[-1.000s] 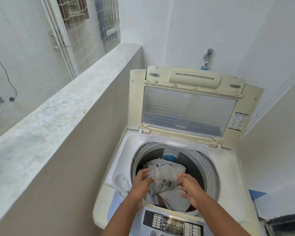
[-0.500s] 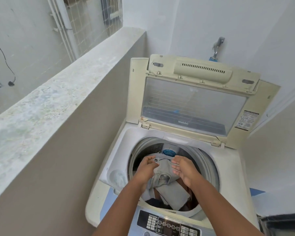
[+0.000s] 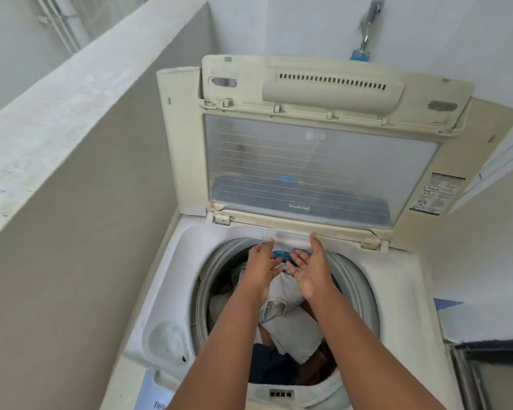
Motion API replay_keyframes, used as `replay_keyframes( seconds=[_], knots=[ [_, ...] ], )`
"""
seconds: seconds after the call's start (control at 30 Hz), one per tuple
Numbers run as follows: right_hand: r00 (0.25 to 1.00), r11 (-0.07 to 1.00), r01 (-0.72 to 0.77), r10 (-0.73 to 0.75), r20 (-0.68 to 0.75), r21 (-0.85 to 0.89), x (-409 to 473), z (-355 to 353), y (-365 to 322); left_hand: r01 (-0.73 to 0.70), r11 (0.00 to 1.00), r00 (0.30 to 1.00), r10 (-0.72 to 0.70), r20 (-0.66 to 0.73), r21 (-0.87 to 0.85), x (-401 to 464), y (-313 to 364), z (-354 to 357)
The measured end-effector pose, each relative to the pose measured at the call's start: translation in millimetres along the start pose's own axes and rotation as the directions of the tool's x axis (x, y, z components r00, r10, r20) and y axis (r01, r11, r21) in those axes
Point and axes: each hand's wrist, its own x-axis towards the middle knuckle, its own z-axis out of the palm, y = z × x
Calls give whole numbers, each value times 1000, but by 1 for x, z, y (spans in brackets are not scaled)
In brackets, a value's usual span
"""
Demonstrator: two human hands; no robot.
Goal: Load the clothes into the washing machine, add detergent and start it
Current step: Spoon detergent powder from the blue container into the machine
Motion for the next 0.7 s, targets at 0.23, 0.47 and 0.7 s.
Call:
replay_keyframes(
  seconds=[0.23,0.47,0.7],
  knots=[
    [1000,993,-18,18,1,119,19,-5,3,-47,962,997,31,-64,-269,15,-9,21],
    [999,993,19,-23,36,114,25,-12,7,-70,991,991,57,-120,-110,26,-18,34],
    [999,999,35,-36,20,38,24,-27,28,-112,993,991,108,-79,-40,21,-31,18]
  ],
)
